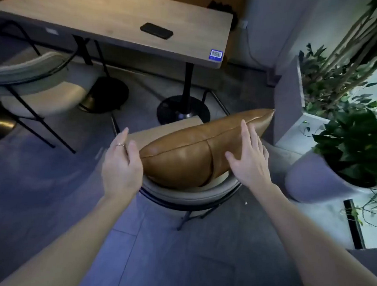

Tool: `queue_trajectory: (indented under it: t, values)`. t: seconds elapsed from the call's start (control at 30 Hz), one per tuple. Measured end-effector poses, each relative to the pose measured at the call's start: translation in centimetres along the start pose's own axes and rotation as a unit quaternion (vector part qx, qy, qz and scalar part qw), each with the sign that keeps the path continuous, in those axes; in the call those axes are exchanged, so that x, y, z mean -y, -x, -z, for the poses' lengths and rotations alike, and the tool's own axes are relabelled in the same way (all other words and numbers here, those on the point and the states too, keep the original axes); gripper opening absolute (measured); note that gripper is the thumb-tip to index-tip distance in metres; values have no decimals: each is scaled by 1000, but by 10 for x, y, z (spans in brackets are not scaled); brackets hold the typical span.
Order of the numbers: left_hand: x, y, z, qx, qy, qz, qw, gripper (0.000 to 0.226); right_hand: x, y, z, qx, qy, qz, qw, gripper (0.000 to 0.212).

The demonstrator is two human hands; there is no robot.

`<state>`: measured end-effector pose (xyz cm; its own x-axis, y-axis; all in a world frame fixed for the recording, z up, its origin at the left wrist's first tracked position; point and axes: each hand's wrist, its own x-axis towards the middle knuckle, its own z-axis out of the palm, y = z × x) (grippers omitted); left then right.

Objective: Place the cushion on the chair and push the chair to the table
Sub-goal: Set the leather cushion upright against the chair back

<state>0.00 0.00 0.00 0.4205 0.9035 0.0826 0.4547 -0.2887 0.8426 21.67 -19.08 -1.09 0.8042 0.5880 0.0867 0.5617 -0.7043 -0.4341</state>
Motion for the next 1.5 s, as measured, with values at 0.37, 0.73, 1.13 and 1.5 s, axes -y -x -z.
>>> queue_trajectory:
  t: [0.37, 0.73, 1.13, 1.5]
  values:
    - [51, 16, 0, -30, 101, 112, 988, 63, -19, -1, -29, 0, -111, -166, 980, 110]
    - [81, 11, -63, 82, -6, 174, 981, 91, -57, -6, -70, 35, -107, -228, 967, 119]
    - [80, 8, -76, 129, 33, 176, 975, 128, -60, -6, -89, 48, -291, -372, 880, 111]
    - [88, -2, -68, 140, 13, 179, 974, 78, -49, -1, -90, 56, -309, -366, 876, 107]
